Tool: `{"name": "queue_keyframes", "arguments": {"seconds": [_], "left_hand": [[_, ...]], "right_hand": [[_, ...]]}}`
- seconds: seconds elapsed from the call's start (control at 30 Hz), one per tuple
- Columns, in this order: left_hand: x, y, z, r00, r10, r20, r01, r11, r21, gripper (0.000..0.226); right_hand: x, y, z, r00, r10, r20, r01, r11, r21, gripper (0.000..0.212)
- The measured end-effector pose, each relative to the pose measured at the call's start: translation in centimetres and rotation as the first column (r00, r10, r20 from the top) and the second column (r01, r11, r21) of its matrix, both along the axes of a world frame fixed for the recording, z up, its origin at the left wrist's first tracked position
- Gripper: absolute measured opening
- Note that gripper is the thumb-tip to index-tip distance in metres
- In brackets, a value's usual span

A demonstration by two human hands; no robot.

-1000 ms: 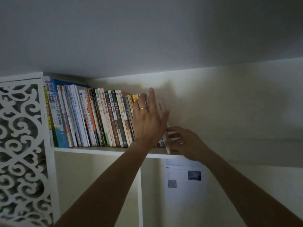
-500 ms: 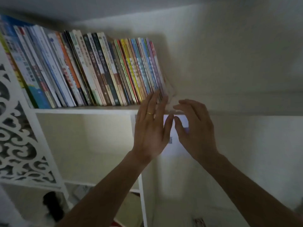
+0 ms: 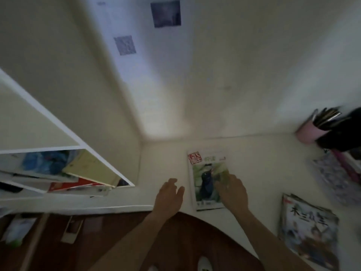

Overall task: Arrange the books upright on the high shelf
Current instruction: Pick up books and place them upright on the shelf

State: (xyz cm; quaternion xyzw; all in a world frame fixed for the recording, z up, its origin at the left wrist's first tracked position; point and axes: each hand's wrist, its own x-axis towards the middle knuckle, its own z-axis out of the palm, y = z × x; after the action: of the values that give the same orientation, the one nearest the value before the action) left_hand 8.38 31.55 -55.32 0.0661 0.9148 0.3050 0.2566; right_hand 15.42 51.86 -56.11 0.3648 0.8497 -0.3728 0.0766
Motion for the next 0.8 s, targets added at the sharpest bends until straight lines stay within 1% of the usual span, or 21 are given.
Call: {"name": "queue_keyframes", "arguments": {"seconds": [0.07,0.13,0.17,0.23,0.27,0.3,0.37,0.4,0.47,0.53,0.6,0.63,0.73,0.8], "left_hand": [[0.4,2.3,-2.9,0.993,0.041,0.114,-0.044,0.999,0.03,0.055],[0.7,4.4,-5.2,0.982,0.076,0.17,-0.085,0.995,0.046,0.053],[0.8,5.5,-6.1,0.983,0.097,0.156,-0.104,0.994,0.038,0.046],[1.2,7.0,-7.3,0.985,0.156,0.079,-0.158,0.987,0.022,0.031],[1.3,7.5,-7.6,0.98,0.195,0.05,-0.197,0.98,0.029,0.028],[1.3,7.9,-8.0,0.97,0.235,0.061,-0.239,0.97,0.052,0.026],[1.7,8.5,-7.9,0.936,0.304,0.176,-0.331,0.93,0.157,0.028],[2.1,8.7,-7.9,0.934,0.299,0.195,-0.334,0.923,0.188,0.032],[3.2,9.1,-8.2,0.971,0.227,0.075,-0.235,0.963,0.134,0.04],[4.2,9.5,-7.8,0.981,0.17,-0.094,-0.172,0.985,-0.013,0.05],[4.7,9.8,-7.4,0.973,0.14,-0.184,-0.171,0.971,-0.165,0.059],[4.7,9.7,-7.3,0.974,0.147,-0.171,-0.177,0.967,-0.182,0.063],[4.2,8.8,-7.5,0.987,0.142,-0.08,-0.151,0.982,-0.118,0.078],[3.9,8.1,-8.2,0.986,0.162,-0.038,-0.165,0.983,-0.078,0.082]], "right_hand": [[0.6,1.5,-2.8,0.995,-0.087,0.044,0.089,0.995,-0.042,0.052],[0.9,2.6,-4.7,0.987,-0.144,0.071,0.147,0.988,-0.047,0.064],[0.8,3.1,-5.6,0.986,-0.15,0.078,0.154,0.987,-0.042,0.068],[0.8,3.6,-6.8,0.985,-0.16,0.072,0.162,0.986,-0.036,0.07],[0.9,3.9,-7.2,0.984,-0.17,0.059,0.173,0.984,-0.04,0.071],[1.0,4.3,-7.5,0.982,-0.181,0.055,0.183,0.982,-0.048,0.071],[1.4,5.0,-7.4,0.979,-0.191,0.066,0.196,0.977,-0.086,0.068],[1.7,5.1,-7.3,0.98,-0.186,0.065,0.192,0.975,-0.115,0.064],[2.7,5.3,-7.5,0.985,-0.168,0.04,0.172,0.974,-0.144,0.049],[3.5,5.2,-7.6,0.987,-0.161,0.02,0.162,0.975,-0.15,0.039],[4.0,5.0,-7.8,0.981,-0.196,0.008,0.194,0.961,-0.197,0.036],[4.3,5.0,-8.0,0.976,-0.22,-0.001,0.214,0.953,-0.215,0.036],[5.0,4.6,-8.1,0.968,-0.25,-0.019,0.24,0.948,-0.207,0.032],[5.4,4.6,-8.3,0.968,-0.251,-0.025,0.242,0.951,-0.191,0.03]]}}
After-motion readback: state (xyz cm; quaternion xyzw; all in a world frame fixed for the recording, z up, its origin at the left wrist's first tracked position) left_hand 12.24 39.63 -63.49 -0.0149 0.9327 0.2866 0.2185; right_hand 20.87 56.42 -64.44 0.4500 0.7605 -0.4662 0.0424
